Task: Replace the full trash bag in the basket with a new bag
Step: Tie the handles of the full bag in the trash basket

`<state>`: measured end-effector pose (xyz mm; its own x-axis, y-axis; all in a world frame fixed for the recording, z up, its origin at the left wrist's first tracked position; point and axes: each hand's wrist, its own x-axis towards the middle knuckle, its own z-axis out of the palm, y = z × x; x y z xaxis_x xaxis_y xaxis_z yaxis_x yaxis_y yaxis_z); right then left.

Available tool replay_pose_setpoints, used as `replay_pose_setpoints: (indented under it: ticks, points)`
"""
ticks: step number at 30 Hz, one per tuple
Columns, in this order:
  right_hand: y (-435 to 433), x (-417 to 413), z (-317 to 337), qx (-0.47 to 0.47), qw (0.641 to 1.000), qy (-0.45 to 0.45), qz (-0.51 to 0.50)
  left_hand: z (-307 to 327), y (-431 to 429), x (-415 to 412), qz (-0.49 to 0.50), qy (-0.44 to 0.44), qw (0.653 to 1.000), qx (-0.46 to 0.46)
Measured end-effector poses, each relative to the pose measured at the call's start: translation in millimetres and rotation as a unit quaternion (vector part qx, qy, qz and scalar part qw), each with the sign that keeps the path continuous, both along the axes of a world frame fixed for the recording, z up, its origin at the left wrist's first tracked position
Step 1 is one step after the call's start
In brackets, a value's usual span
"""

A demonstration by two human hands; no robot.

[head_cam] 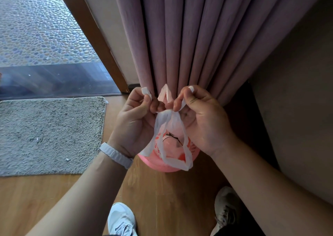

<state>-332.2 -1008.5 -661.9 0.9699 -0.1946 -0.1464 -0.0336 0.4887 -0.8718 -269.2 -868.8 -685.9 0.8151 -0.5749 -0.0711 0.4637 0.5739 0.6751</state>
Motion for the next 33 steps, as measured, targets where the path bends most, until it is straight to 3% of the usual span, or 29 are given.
replay_pose_setpoints:
  ticks: [3,5,8,11,15,20,27,33]
  points:
    - [-2,3,0,0.076,0.997,0.004,-0.025,2,-2,-1,0.001,-0.023,0.999,0.03]
    - [-5,3,-2,0.091,0.995,0.017,-0.035,0,-2,-1,0.03,-0.068,0.992,0.097]
    - [-12,0,-12,-0.097,0.994,0.028,-0.03,-7,4,0,0.086,-0.182,0.945,0.258]
    - [-17,-6,-18,-0.306,0.952,0.022,-0.003,-15,13,2,0.097,-0.244,0.899,0.351]
    - [-25,-13,-24,-0.418,0.906,0.035,0.061,-26,26,8,0.086,-0.253,0.885,0.381]
    - [-51,-17,-46,-0.503,0.861,0.066,0.041,-35,43,20,0.117,-0.224,0.88,0.402]
    - [-60,-18,-53,-0.534,0.84,0.098,-0.009,-36,44,18,0.137,-0.196,0.889,0.39]
    - [-37,-7,-33,-0.533,0.846,0.009,0.006,-17,36,13,0.137,-0.226,0.876,0.404]
